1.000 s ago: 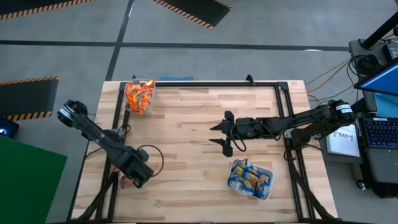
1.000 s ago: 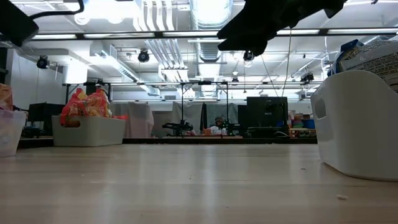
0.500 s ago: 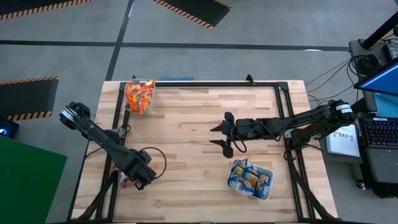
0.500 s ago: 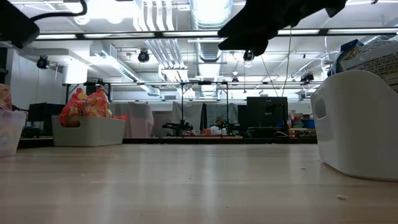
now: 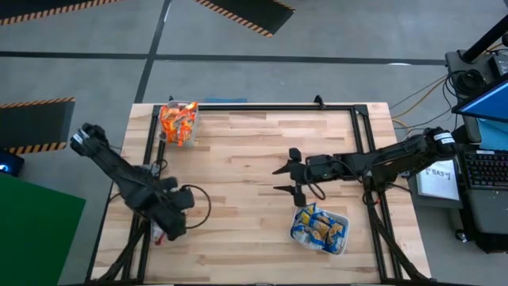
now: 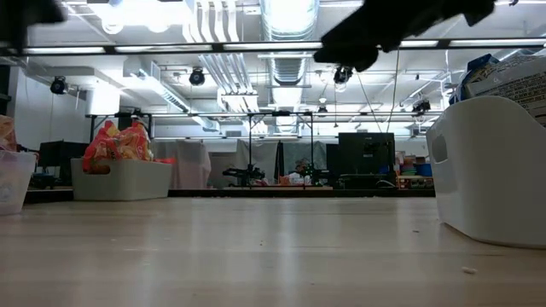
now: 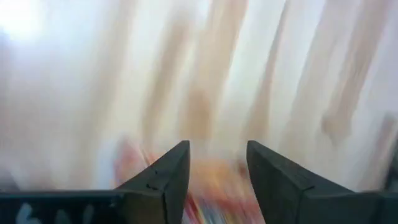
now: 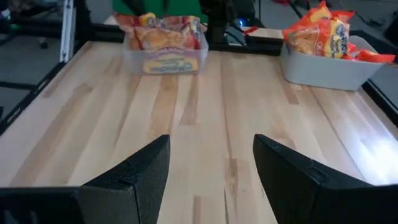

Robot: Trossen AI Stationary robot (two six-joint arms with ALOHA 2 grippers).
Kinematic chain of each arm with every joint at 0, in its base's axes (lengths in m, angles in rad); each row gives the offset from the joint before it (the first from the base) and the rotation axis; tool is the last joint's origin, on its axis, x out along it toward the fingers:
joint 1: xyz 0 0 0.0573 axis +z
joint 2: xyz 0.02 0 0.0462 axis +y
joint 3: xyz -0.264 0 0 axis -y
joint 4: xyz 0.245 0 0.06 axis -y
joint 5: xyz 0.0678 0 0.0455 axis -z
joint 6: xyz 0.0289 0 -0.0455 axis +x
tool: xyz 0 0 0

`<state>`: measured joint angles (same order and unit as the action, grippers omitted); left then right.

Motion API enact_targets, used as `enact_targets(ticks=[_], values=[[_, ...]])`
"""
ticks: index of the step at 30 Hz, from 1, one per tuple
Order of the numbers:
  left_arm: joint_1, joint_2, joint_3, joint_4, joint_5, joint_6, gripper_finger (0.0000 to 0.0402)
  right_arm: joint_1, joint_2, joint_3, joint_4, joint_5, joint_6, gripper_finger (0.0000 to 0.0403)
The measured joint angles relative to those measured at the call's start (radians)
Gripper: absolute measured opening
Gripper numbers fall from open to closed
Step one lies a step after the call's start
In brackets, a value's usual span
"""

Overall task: Sort Maruchan noodles
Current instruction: Return to Home Position

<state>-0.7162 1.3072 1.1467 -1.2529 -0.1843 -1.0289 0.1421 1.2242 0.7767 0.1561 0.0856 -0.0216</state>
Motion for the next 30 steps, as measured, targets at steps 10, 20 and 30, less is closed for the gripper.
enact_targets(ticks=[10, 20, 30], values=[[-0.026, -0.395, -0.339, 0.672, -0.577, 0.739, 0.0063, -0.010, -0.271, -0.321, 0.224, -0.017, -0.095, 0.0219], [0.021, -0.846, -0.756, 1.284, -0.585, 1.113, 0.0003, -0.034, -0.629, -0.557, 0.291, -0.015, -0.085, 0.0219], [0.122, -1.103, -1.014, 1.739, -0.593, 1.417, 0.0000, -0.077, -0.936, -0.670, 0.229, -0.006, -0.152, 0.0219]])
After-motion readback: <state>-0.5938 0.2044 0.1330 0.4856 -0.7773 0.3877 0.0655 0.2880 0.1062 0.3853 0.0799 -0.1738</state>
